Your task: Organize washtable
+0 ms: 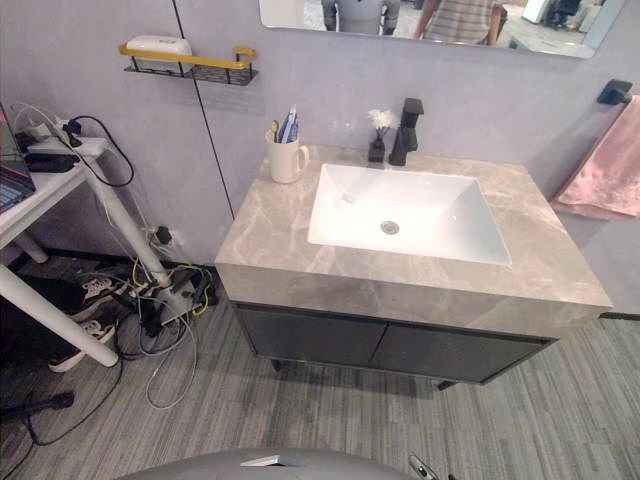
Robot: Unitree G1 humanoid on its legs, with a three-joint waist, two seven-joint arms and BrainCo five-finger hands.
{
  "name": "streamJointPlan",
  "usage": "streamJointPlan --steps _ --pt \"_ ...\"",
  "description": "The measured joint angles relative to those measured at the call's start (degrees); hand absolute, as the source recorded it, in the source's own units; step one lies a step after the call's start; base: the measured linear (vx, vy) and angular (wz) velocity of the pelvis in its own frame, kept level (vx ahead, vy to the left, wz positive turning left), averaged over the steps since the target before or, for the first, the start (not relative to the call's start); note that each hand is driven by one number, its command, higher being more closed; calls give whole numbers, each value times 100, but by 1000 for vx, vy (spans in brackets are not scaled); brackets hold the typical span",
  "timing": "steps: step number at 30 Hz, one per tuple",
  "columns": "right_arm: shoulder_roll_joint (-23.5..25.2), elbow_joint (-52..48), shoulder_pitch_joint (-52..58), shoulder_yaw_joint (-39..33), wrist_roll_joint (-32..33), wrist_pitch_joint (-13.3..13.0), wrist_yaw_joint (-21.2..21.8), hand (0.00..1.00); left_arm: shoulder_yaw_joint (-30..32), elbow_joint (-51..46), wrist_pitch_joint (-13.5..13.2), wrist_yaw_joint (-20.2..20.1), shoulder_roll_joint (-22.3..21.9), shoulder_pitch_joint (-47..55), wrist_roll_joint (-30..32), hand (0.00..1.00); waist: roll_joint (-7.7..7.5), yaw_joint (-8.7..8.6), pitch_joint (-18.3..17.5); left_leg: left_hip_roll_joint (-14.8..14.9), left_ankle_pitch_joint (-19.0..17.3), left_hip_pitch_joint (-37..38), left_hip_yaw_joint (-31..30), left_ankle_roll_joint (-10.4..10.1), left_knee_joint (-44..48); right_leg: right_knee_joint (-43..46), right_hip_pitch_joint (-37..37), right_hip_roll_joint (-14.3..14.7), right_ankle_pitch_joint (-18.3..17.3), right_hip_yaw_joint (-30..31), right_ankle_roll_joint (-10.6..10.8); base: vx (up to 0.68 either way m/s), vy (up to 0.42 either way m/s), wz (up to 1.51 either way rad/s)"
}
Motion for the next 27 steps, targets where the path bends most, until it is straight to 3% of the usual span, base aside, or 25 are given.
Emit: streamJointPlan --steps 1,2,11,15,17,19,20,21,22,24,25,27 --pt "-10 14 -6 0 -3 2 -1 0 8 76 64 -103 -2 13 -43 0 4 -1 2 1 -4 85 -5 -4 12 2 92 2 6 -1 9 6 -21 -5" --pt "-117 223 -287 59 -56 26 15 0 -314 291 200 -650 105 -270 -38 0 50 -97 32 8 -24 271 4 -16 -19 14 252 5 -23 6 2 -36 -11 -5" --pt "-222 432 -403 19 -44 147 8 0 -1181 444 199 -691 381 -605 -21 0 50 -151 201 -29 -94 452 204 -11 37 191 216 -76 -135 200 97 -19 15 -11" --pt "-173 395 -630 -242 35 131 4 0 -1611 448 188 -733 584 -798 323 0 -53 -154 352 -207 -612 -371 588 178 1115 358 -494 -276 -22 751 297 -44 121 -57" --pt "-137 192 -874 -346 208 126 2 0 -1641 455 188 -731 641 -1012 527 0 -58 -152 708 -190 -1134 -1041 968 350 2239 252 -849 -329 376 1185 571 -93 237 -107" --pt "-107 -94 -981 -238 248 89 13 0 -1624 451 193 -689 593 -1148 550 0 22 -143 956 -2 -1438 -1321 1442 533 2738 68 -1202 -195 1218 1328 609 -171 229 -150" --pt "-175 -107 -1079 -51 245 73 13 0 -1609 454 193 -639 520 -1157 558 0 173 -56 1060 262 -1450 -1301 1883 665 2610 -574 -1175 -8 2244 1123 596 58 106 -195" --pt "-160 -86 -1158 61 248 104 10 0 -1594 382 191 -595 526 -1204 667 0 202 19 1217 378 -1411 -1114 2373 767 2471 1004 -1510 -5 1292 309 72 107 183 -190" --pt "-171 -53 -1095 142 243 93 11 0 -1619 279 197 -576 534 -1201 684 0 128 30 1233 294 -1351 -918 2582 858 2286 2403 -1594 -176 430 -143 -159 305 96 -130" --pt "-172 60 -970 274 241 105 8 0 -1648 144 191 -566 549 -1081 701 0 26 79 1198 113 -1231 -579 3053 1018 1958 3804 -1149 -501 -387 -976 -343 318 -11 -117" --pt "-170 231 -1031 349 183 125 16 0 -1624 13 203 -562 549 -1059 626 0 -28 182 1157 10 -1179 -534 3464 1109 1839 4055 -682 -621 -630 -1438 -372 354 -116 -148" --pt "-176 408 -1237 457 57 150 11 0 -1577 -6 200 -554 558 -1083 513 0 -133 269 1092 -60 -1135 -655 3951 1191 1847 3865 -341 -691 -674 -1707 -385 153 -91 -157"
